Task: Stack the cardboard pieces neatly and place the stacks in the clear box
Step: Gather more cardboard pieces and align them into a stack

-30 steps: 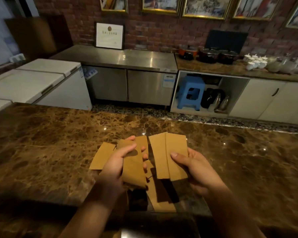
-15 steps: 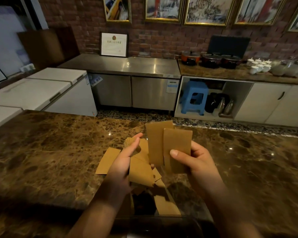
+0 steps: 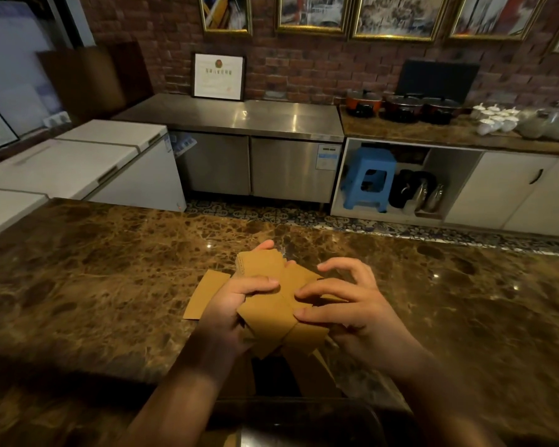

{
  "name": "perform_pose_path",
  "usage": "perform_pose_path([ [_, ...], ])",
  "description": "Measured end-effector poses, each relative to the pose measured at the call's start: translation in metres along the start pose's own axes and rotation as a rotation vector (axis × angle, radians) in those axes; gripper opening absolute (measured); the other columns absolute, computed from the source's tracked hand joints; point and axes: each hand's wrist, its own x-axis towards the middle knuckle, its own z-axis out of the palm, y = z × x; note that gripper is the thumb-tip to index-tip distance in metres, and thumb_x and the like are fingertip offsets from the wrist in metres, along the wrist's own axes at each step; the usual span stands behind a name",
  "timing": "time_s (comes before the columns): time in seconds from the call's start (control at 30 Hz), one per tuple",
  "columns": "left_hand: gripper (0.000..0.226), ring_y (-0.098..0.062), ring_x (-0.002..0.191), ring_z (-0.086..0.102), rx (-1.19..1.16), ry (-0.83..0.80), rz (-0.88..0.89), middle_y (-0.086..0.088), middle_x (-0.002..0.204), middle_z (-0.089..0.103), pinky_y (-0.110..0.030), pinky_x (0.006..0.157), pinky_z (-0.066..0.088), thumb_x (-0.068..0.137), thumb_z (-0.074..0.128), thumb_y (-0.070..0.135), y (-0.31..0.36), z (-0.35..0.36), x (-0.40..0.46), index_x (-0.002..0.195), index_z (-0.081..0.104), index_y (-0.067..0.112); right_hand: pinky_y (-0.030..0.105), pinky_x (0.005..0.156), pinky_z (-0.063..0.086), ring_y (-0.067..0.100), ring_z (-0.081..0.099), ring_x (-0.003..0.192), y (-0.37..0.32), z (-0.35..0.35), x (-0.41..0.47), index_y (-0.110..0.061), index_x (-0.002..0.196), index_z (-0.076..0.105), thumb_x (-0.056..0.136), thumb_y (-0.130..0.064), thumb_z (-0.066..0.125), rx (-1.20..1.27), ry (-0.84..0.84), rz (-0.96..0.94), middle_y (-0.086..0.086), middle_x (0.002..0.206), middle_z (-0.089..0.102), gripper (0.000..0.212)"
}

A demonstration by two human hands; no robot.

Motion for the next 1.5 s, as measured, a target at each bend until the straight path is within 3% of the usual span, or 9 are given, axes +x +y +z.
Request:
perform_pose_path([
  [0.17,0.042,-0.018,0.083,0.076,0.302,0.131,0.094,-0.016,0.117,0.066,-0.031,0.064,0.06,0.069,0.064,0.007,0.002,-0.008,0.006,0.109,0.067,0.016,0.035,0.11,0.038,0.019,0.045,0.134,0.007,0.0,0.001,-0.027,0.124,0.071,0.08,0.003,0.07,0.003,0.041,0.035,-0.008,0.139,0.059,0.054],
  [0.27,0.062,-0.013,0.09,0.075,0.34,0.166,0.255,0.004,0.104,0.077,-0.025,0.065,0.059,0.074,0.057,-0.001,0.002,-0.008,0.01,0.134,0.052,0.016,0.024,0.104,0.045,0.004,0.054,0.126,0.009,-0.001,-0.005,-0.034,0.12,0.071,0.082,0.008,0.068,0.115,0.07,0.222,-0.018,0.133,0.061,0.057],
  [0.47,0.076,-0.03,0.093,0.074,0.406,0.253,0.238,-0.004,0.107,0.076,-0.044,0.068,0.059,0.057,0.073,-0.001,0.002,-0.006,0.006,0.119,0.067,0.043,0.039,0.072,0.062,0.03,0.075,0.092,0.004,0.006,-0.001,-0.021,0.115,0.073,0.077,-0.029,0.077,1.41,0.115,0.908,0.014,0.113,0.075,0.038],
  [0.6,0.072,-0.036,0.102,0.07,0.506,0.237,0.073,-0.011,0.121,0.068,-0.048,0.075,0.058,0.058,0.078,0.009,-0.008,0.003,0.004,0.121,0.066,0.043,0.035,0.069,0.062,0.031,0.075,0.097,-0.004,0.019,0.01,-0.011,0.122,0.065,0.089,-0.013,0.066,1.387,0.234,0.998,0.016,0.111,0.076,0.033],
  [0.77,0.065,-0.035,0.103,0.071,0.463,0.241,-0.141,-0.012,0.118,0.073,-0.053,0.084,0.057,0.063,0.076,0.066,-0.016,0.005,0.001,0.122,0.065,0.042,0.028,0.069,0.061,0.022,0.076,0.093,-0.013,0.022,0.023,-0.015,0.115,0.068,0.094,-0.015,0.065,1.117,0.282,0.968,0.005,0.102,0.079,0.022],
  [0.97,0.035,-0.025,0.11,0.068,0.402,0.242,0.003,-0.014,0.12,0.07,-0.035,0.085,0.056,0.078,0.072,0.023,-0.023,-0.007,0.003,0.113,0.075,0.019,0.024,0.066,0.058,0.009,0.075,0.082,-0.02,0.028,0.032,-0.03,0.098,0.07,0.092,-0.02,0.07,0.851,0.305,0.911,-0.01,0.091,0.078,0.012],
  [1.13,0.058,-0.036,0.09,0.072,0.248,0.219,0.034,-0.02,0.118,0.071,-0.045,0.067,0.06,0.073,0.06,0.005,-0.019,-0.009,0.014,0.126,0.061,0.028,0.046,0.08,0.059,0.029,0.075,0.09,-0.016,0.019,0.032,-0.028,0.106,0.074,0.1,-0.016,0.054,1.264,0.398,0.974,0.011,0.102,0.078,0.024],
  [1.33,0.051,-0.032,0.088,0.073,0.228,0.246,0.13,-0.018,0.115,0.073,-0.043,0.065,0.061,0.076,0.07,0.022,-0.012,-0.003,0.016,0.126,0.063,0.028,0.034,0.088,0.05,0.016,0.066,0.1,-0.015,0.017,0.032,-0.05,0.115,0.068,0.097,-0.028,0.055,1.116,0.239,0.988,-0.005,0.107,0.075,0.031],
  [1.5,0.047,-0.034,0.111,0.068,0.267,0.22,0.101,-0.017,0.125,0.069,-0.044,0.076,0.059,0.08,0.067,0.036,-0.015,-0.002,0.012,0.126,0.065,0.033,0.041,0.098,0.053,0.023,0.064,0.116,-0.021,0.02,0.028,-0.022,0.128,0.068,0.092,0.002,0.05,1.253,0.184,1.035,0.004,0.126,0.068,0.047],
])
